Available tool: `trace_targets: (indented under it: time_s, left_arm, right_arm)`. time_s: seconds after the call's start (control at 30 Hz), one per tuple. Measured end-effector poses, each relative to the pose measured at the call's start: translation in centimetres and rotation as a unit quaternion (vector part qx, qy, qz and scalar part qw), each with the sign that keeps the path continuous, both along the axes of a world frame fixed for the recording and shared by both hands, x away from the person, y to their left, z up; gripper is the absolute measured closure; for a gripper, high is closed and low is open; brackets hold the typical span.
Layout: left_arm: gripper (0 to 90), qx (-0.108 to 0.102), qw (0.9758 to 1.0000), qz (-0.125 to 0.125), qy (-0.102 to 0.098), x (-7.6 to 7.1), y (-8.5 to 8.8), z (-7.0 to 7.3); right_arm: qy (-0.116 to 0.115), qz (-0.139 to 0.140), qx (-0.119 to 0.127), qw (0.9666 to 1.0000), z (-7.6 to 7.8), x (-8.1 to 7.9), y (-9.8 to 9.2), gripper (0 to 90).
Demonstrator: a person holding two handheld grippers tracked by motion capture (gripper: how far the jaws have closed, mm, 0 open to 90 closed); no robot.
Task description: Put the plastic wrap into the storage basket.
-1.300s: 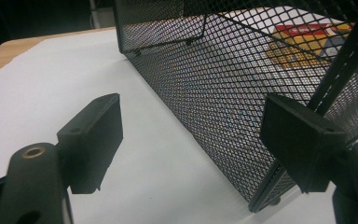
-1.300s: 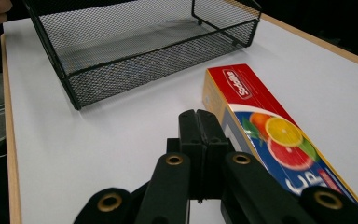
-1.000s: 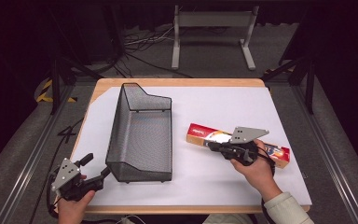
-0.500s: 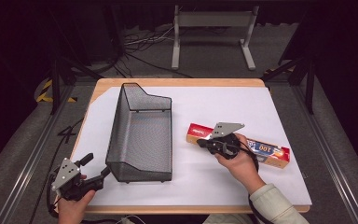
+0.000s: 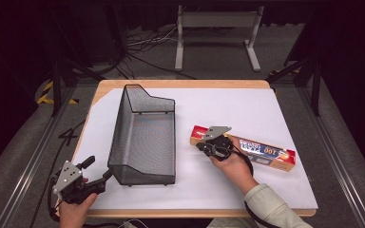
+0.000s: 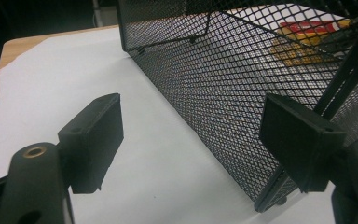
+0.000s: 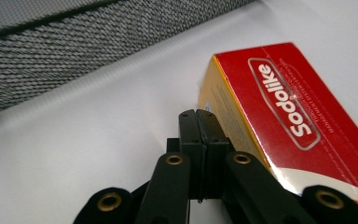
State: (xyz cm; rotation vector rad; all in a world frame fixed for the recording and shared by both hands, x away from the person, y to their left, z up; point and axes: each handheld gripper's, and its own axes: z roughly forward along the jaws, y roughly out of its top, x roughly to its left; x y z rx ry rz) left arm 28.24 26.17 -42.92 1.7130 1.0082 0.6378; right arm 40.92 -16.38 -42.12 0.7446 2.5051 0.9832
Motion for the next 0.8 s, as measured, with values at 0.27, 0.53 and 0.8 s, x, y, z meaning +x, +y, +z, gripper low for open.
trace_targets:
  time_s: [0.27,0.53,0.8]
  left_arm:
    - [22.4,-0.001,1.0,0.0,0.001,0.0,0.1,0.0]
    - [22.4,0.0,1.0,0.004,0.003,0.0,0.1,0.0]
    - [22.4,-0.004,1.0,0.005,0.003,0.0,0.2,-0.1]
  right_arm:
    - [0.011,-0.029,-0.02,0.9993,-0.5,0.9,0.9,90.0]
    - [0.012,-0.057,-0.041,0.9974,-0.2,2.0,1.5,90.0]
    - [0.027,-0.086,-0.032,0.9954,0.0,4.4,1.3,90.0]
